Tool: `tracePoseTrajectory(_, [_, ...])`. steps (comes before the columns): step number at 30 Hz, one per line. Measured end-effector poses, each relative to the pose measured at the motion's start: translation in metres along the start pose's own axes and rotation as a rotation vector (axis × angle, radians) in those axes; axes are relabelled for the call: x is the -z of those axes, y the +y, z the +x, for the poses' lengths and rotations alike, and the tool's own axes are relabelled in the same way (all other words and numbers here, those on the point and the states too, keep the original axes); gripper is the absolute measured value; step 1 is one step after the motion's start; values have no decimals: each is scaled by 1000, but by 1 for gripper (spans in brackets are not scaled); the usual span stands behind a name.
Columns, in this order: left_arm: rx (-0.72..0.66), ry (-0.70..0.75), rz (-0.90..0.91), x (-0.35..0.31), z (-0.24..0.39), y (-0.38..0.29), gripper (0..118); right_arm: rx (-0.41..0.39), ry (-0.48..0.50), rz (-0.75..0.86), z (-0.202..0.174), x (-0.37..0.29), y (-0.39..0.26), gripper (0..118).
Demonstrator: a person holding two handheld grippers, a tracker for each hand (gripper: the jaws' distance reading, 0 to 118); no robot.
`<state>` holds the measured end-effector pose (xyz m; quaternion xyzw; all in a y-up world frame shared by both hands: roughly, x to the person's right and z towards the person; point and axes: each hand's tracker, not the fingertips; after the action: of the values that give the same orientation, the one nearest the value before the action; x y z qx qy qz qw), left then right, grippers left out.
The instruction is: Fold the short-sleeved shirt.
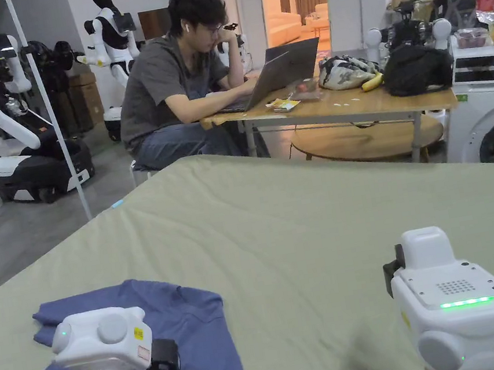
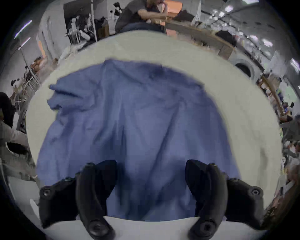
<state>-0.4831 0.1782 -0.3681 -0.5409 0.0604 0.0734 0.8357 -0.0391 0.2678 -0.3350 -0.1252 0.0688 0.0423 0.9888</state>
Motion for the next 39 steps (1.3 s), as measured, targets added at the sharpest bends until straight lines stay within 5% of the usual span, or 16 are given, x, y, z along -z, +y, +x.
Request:
tracePoseTrajectory(5, [104, 69, 71, 5, 12, -13, 86, -15, -10, -11, 4, -4, -7, 0])
tracePoseTrajectory(7, [158, 27, 95, -1, 16, -17, 65, -16, -15, -14, 5, -5, -9, 0])
tracePoseTrajectory(10, [213, 46, 118, -7, 29, -24, 9, -8, -15, -30, 7, -5, -12, 0])
tracePoseTrajectory(11, [211, 76, 136, -8, 28, -25, 1, -5, -15, -33, 9, -2, -14, 0])
tracePoseTrajectory(18, [33, -67, 258, -31, 15, -23, 0, 19, -20, -37, 17, -7, -18, 0])
tracePoseTrajectory(26, [54, -182, 473, -110, 37, 20, 0, 48, -44, -8, 42, -23, 0, 0])
tracePoseTrajectory(39, [351, -508, 671, -217, 239, 72, 0, 100, -186, 54, 125, -69, 24, 0])
